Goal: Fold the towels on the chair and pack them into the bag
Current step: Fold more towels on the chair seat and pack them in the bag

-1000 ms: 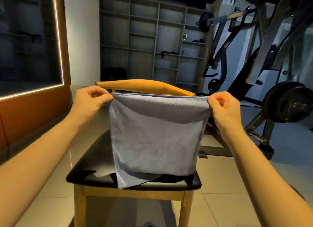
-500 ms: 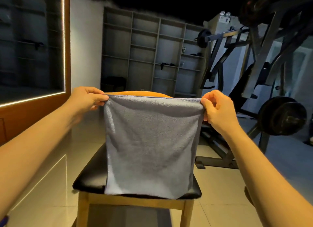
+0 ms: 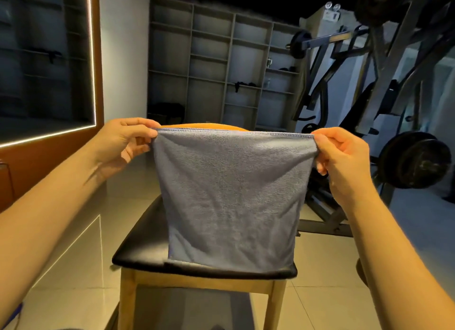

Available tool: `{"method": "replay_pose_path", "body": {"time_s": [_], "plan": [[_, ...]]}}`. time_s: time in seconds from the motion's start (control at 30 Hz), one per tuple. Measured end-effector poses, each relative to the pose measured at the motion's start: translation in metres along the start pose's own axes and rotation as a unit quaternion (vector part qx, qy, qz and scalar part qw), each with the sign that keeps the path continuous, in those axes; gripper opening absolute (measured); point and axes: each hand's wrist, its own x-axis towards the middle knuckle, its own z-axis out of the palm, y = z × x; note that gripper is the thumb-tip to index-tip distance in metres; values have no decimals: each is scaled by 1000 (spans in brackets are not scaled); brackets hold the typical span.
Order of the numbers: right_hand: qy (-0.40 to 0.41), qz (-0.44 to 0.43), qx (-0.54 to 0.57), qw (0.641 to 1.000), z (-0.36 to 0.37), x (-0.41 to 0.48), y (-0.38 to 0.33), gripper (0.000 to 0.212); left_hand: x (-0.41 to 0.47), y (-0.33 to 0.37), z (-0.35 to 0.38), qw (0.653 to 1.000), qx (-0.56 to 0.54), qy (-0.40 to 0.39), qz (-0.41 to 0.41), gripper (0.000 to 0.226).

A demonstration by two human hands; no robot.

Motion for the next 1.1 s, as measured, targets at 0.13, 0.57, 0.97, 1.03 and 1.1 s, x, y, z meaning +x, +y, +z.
{"method": "replay_pose_path", "body": {"time_s": [0.13, 0.57, 0.97, 1.03, 1.1], "plan": [[33, 39, 35, 998, 6, 10, 19, 12, 19, -10, 12, 999, -34, -33, -24, 30], [24, 365, -138, 920, 65, 24, 270, 15, 108, -227, 64, 949, 205, 64, -233, 11], [16, 454, -175, 873, 98, 29, 356, 9, 145, -315, 71, 914, 300, 121, -243, 13], [-9, 439, -165, 883, 95, 26, 348, 12, 140, -316, 70, 916, 305, 111, -237, 16], [-38, 418, -161, 893, 89, 23, 334, 23, 134, -310, 68, 917, 327, 86, -213, 19]]}}
